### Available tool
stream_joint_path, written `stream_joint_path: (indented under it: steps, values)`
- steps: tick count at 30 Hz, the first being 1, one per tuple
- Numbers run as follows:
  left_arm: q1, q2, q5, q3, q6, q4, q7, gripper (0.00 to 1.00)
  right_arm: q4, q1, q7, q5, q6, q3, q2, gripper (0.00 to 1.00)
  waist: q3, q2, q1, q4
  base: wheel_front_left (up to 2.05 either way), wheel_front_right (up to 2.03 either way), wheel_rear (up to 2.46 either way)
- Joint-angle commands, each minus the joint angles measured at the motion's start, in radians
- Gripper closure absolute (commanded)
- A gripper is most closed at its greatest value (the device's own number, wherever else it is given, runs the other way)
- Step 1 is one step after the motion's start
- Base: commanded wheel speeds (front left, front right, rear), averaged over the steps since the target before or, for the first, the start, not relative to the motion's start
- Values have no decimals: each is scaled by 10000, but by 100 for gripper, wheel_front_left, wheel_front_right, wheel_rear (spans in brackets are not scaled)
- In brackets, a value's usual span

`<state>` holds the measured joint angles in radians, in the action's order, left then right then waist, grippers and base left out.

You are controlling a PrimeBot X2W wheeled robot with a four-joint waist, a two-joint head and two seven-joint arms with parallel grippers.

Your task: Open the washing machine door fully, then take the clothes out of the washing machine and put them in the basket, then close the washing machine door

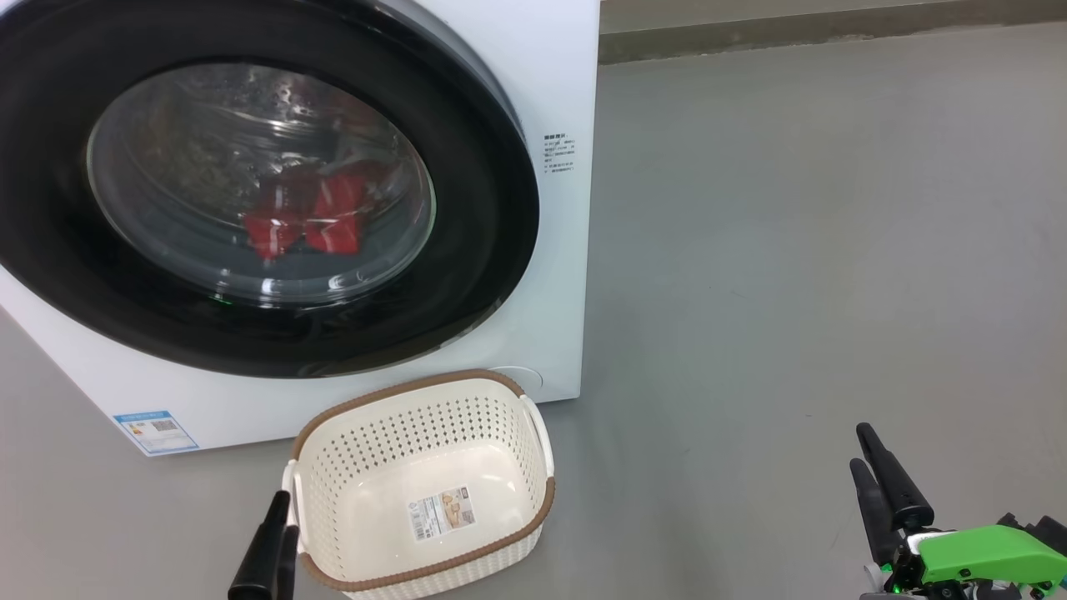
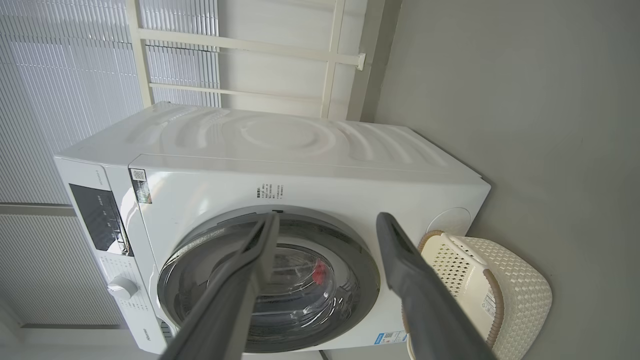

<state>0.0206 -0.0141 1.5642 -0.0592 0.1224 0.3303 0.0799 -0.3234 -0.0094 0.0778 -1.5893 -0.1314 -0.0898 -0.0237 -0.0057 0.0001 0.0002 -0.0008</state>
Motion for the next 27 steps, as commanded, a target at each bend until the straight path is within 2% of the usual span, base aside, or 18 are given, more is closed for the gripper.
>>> stream_joint_path:
  steps: [1,18,27]
  values:
    - [291,-141,-184,-10,9,-287,-103,0,303,-333,-103,226,-1,41,-146,0,-6,-1,-1,0,0,0,0]
    - [323,-192,-1836,133,20,-562,-606,0,516,-437,-604,2226,0,395,-341,0,-114,-1,-2,-13,0,0,0]
    - [341,-271,-3146,226,26,-607,-873,0,618,-482,-869,3660,1,655,-436,0,-174,-1,-2,-16,0,0,0]
